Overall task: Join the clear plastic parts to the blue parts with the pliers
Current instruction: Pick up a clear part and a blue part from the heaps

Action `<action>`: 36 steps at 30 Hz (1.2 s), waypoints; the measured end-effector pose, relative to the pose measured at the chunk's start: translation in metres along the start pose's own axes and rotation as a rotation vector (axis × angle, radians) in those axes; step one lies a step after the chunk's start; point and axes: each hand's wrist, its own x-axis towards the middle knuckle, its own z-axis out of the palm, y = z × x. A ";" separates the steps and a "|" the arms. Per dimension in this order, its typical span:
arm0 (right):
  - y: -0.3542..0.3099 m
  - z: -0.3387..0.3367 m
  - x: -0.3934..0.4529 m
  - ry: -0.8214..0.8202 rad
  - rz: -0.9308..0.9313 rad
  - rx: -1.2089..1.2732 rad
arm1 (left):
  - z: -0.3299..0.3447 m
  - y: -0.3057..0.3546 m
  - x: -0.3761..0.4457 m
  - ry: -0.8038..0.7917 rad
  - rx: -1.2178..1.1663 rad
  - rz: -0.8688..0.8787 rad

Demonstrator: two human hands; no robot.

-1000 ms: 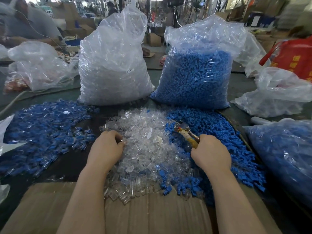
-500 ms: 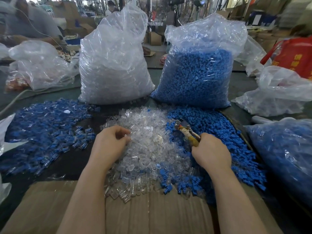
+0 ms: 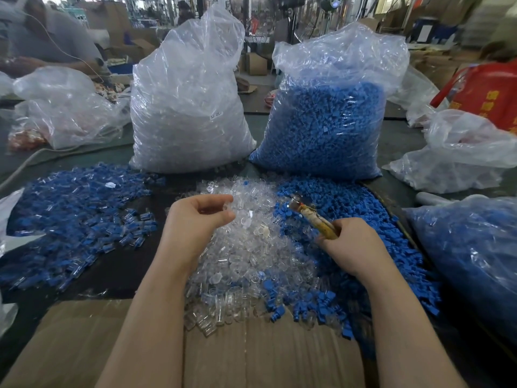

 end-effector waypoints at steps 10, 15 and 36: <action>-0.017 0.005 -0.008 -0.025 0.016 -0.274 | 0.004 0.003 -0.001 0.037 -0.123 -0.041; -0.018 0.006 -0.011 0.001 0.019 -0.286 | 0.009 0.003 -0.002 0.033 -0.145 -0.050; -0.043 0.011 -0.021 -0.007 -0.246 0.975 | 0.066 0.019 -0.025 -0.031 -0.164 -0.029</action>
